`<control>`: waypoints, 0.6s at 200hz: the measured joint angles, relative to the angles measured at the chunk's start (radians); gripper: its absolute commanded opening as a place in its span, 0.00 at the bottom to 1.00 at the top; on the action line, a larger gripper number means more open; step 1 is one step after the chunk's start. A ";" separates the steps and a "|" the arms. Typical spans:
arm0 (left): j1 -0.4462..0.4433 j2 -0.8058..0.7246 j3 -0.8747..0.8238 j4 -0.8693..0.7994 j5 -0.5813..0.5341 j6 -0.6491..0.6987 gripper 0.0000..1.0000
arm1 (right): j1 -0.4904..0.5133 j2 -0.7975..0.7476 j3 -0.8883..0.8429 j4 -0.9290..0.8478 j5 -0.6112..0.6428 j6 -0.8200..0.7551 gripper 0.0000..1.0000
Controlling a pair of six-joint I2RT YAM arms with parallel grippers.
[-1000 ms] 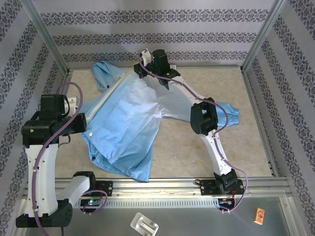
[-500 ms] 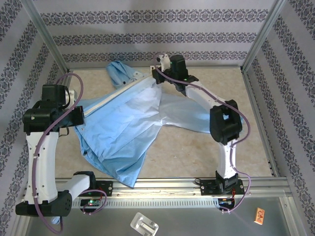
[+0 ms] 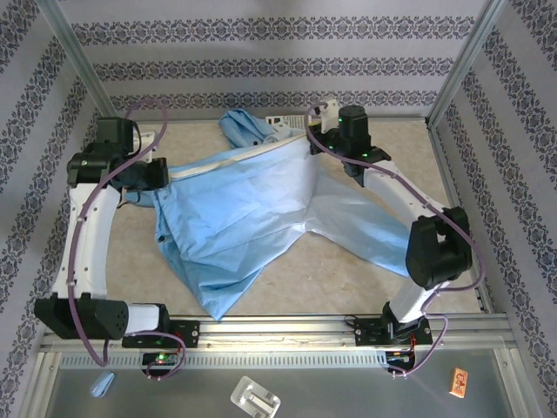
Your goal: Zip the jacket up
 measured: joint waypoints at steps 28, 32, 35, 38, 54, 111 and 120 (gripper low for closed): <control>-0.058 0.061 0.012 0.079 0.085 0.037 0.00 | -0.058 -0.106 -0.075 -0.038 0.055 -0.014 0.00; -0.065 0.069 0.017 0.089 0.095 0.042 0.00 | -0.065 -0.124 -0.086 -0.041 0.063 -0.016 0.00; -0.069 0.074 0.020 0.093 0.102 0.045 0.00 | -0.068 -0.134 -0.092 -0.044 0.067 -0.018 0.00; -0.072 0.079 0.023 0.100 0.110 0.048 0.00 | -0.073 -0.146 -0.099 -0.047 0.071 -0.020 0.00; -0.085 0.098 0.036 0.132 0.144 0.066 0.00 | -0.096 -0.204 -0.128 -0.060 0.083 -0.020 0.00; -0.087 0.086 -0.026 0.174 0.178 0.156 0.00 | -0.105 -0.228 -0.177 -0.049 0.076 0.001 0.00; -0.087 0.075 -0.059 0.174 0.171 0.171 0.00 | -0.105 -0.213 -0.184 -0.043 0.064 0.008 0.00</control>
